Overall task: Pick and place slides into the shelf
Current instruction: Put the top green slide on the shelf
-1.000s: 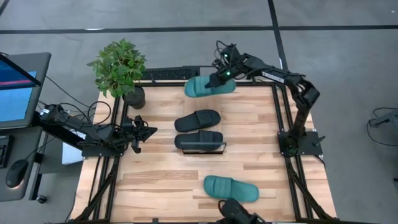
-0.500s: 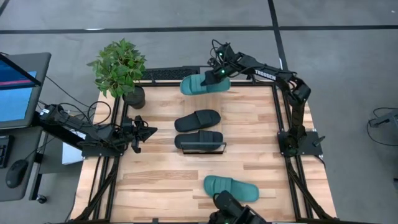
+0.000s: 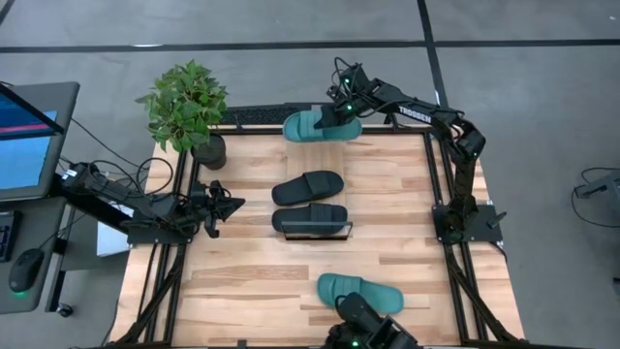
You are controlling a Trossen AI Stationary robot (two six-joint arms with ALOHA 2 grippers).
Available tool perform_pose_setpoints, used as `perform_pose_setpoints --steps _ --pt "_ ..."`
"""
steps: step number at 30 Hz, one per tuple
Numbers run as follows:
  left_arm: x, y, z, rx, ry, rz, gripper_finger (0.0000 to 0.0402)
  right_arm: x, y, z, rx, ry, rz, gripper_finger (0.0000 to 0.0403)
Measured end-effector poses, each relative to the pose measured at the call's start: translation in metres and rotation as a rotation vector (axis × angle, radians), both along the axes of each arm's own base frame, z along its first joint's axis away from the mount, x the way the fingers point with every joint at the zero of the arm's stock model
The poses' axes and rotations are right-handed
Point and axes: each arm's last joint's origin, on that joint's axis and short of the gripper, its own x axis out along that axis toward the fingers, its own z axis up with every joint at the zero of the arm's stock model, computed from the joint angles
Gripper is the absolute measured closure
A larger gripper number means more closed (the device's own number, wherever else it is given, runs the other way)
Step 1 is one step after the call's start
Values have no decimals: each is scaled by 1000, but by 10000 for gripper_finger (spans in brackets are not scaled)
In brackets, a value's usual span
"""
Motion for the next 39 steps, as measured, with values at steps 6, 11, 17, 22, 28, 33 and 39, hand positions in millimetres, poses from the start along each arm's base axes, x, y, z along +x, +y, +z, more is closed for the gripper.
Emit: perform_pose_setpoints --steps 6,11,17,22,28,33,39 --pt "0 0 0 -3 -1 0 401 3 1 2 22 -9 -22 403" --pt "0 0 0 -3 -1 -1 402 5 3 1 39 5 -47 403" --pt "0 0 0 -13 -3 -3 401 10 9 -1 6 54 -88 403" --pt "0 0 0 -13 -3 -3 401 12 12 -3 -20 91 -125 403" --pt "0 0 0 -13 -3 -3 401 16 13 -7 -20 116 -152 403" --pt "0 0 0 -21 -3 -11 401 28 20 -23 6 138 -121 403" --pt "0 -1 -1 -22 -1 -22 402 36 17 -31 18 100 -106 403"
